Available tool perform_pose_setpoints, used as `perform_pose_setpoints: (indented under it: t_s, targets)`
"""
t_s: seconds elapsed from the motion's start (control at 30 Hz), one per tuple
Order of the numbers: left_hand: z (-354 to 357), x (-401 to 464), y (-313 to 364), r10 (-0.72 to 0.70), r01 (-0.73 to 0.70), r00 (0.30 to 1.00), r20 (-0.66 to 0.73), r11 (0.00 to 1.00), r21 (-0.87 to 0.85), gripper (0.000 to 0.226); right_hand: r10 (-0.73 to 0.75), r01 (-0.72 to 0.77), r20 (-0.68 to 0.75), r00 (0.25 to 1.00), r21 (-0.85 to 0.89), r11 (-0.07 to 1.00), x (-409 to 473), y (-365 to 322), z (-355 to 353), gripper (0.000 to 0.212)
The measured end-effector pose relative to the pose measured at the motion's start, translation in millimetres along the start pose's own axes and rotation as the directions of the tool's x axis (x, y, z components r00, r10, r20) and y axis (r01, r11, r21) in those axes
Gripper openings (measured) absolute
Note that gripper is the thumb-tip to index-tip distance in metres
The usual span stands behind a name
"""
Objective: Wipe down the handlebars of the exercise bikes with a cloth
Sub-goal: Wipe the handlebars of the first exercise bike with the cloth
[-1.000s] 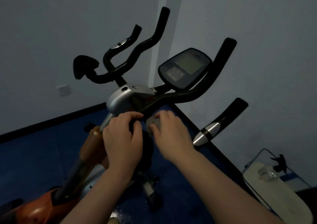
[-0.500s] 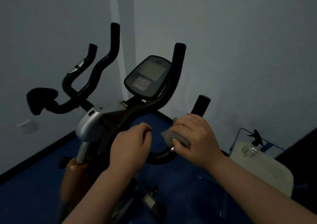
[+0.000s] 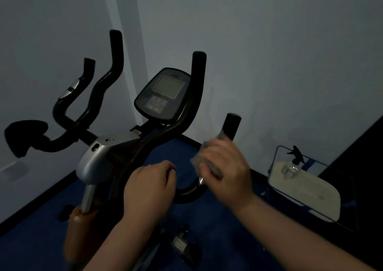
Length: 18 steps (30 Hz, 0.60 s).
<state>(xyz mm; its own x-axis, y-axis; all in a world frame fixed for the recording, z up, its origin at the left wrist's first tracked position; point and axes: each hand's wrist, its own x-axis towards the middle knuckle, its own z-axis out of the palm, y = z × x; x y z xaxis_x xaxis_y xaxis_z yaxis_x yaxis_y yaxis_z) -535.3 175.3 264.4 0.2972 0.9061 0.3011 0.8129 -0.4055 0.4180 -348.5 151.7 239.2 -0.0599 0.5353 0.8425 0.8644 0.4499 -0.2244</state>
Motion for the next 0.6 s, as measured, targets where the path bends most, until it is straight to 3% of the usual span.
perform_pose_setpoints:
  t_s: [0.1,0.2,0.33,0.47,0.6]
  targets:
    - [0,0,1,0.028,-0.028,1.000,0.002,0.999,0.018,0.021,-0.203,0.201,0.075,0.976,0.035,0.979,-18,-9,6,0.019]
    - [0,1,1,0.031,-0.031,1.000,0.001,0.999,0.037,0.020,-0.411,0.407,0.230,0.882,0.065,0.911,6,20,-4,0.033]
    - [-1,0,1,0.008,-0.008,1.000,0.005,1.000,0.018,0.021,-0.480,0.508,0.236,0.845,-0.074,0.858,49,59,-24,0.036]
    - [-1,-1,1,0.001,-0.001,1.000,0.009,1.000,0.013,0.021,-0.599,0.663,0.302,0.741,-0.193,0.723,87,82,-35,0.032]
    - [0,0,1,-0.024,0.024,1.000,0.006,1.000,0.019,0.021,-0.573,0.630,0.302,0.762,-0.137,0.765,88,83,-33,0.028]
